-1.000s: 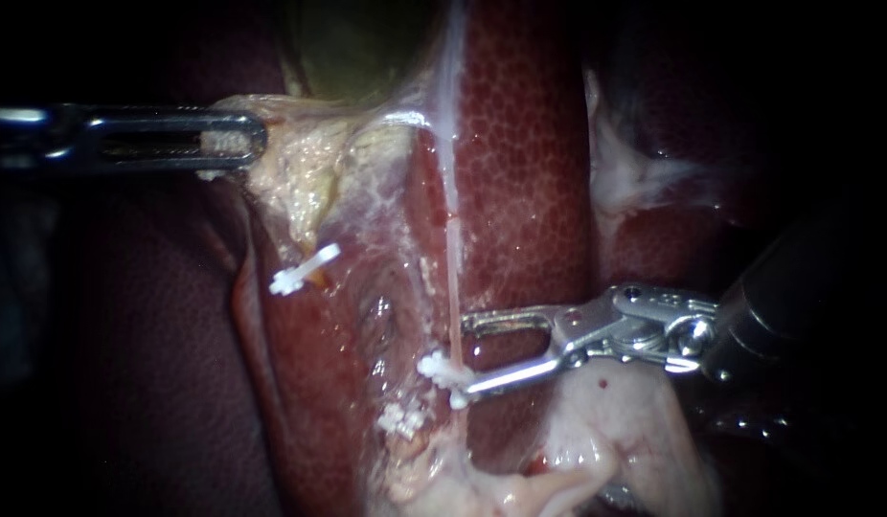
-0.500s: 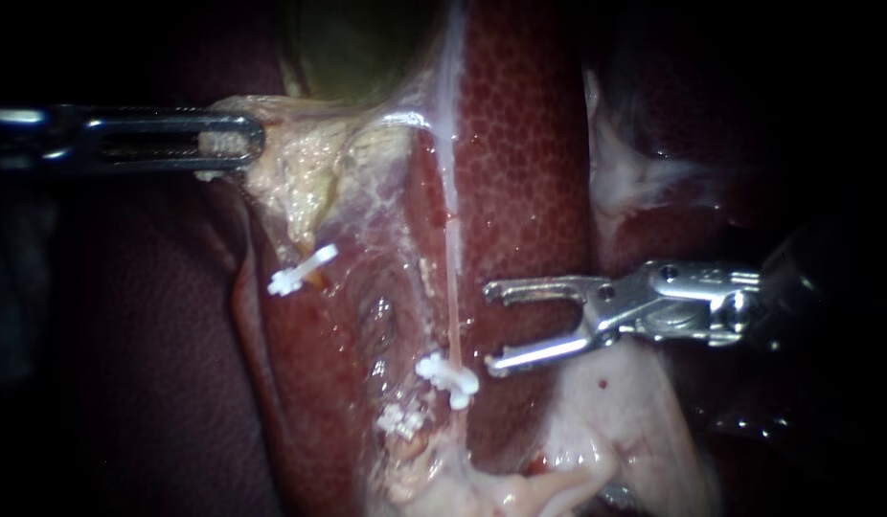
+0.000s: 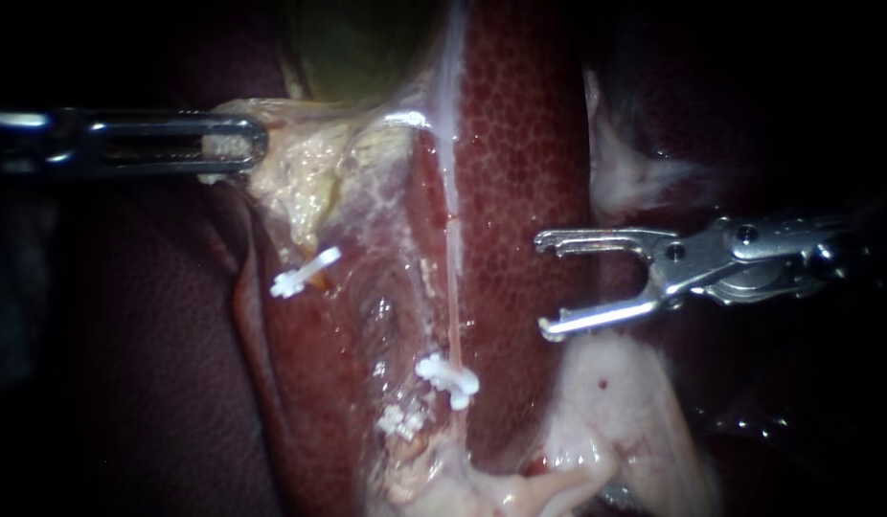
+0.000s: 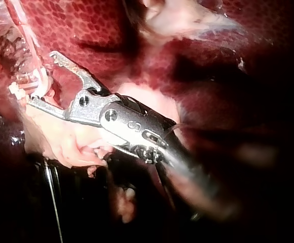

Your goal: Going back second clip right tube

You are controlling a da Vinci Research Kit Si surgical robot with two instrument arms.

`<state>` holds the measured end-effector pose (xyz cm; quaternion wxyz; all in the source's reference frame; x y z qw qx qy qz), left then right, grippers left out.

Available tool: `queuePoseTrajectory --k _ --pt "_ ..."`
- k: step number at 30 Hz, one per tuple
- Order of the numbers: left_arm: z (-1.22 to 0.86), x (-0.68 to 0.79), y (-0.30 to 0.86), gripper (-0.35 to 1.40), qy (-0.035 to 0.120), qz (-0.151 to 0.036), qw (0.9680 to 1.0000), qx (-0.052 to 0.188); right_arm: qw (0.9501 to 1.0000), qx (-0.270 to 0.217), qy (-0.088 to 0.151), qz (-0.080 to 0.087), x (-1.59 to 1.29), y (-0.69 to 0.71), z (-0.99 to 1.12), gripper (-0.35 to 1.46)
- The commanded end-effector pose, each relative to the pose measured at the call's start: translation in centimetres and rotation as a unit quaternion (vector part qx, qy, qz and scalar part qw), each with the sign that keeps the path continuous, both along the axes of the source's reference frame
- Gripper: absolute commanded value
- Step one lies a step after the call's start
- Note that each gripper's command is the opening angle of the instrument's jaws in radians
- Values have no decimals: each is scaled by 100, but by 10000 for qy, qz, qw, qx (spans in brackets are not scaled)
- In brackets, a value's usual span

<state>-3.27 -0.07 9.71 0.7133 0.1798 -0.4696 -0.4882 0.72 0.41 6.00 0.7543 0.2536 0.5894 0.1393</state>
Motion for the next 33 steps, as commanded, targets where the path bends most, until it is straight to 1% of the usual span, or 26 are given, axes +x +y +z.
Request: queuePoseTrajectory --k 1,2,4,7,10,14,20,33 --pt "5 -5 -3 -35 -14 28 10000 -7 10000 1 -2 -4 0 0 0 60" --pt "8 -8 -6 -35 -27 24 10000 -23 10000 1 -2 -4 -1 0 0 60" --pt "19 -16 -11 -35 -24 85 10000 -19 10000 1 -2 -6 -2 -1 0 60" --pt "35 -30 -16 -35 -2 164 9999 -9 10000 0 -1 -7 -2 -1 0 60" --pt "48 -43 -16 -35 22 218 9998 5 10000 0 -1 -7 -1 -1 -1 60" --pt "58 -53 -17 -35 42 278 9996 -13 10000 0 0 -7 -1 -2 -2 60" --pt "61 -55 -18 -35 48 293 9996 -10 10000 -4 -11 6 0 -2 -3 60" --pt "61 -55 -19 -35 60 301 9995 -7 10000 -22 10 -17 2 -3 -5 60"
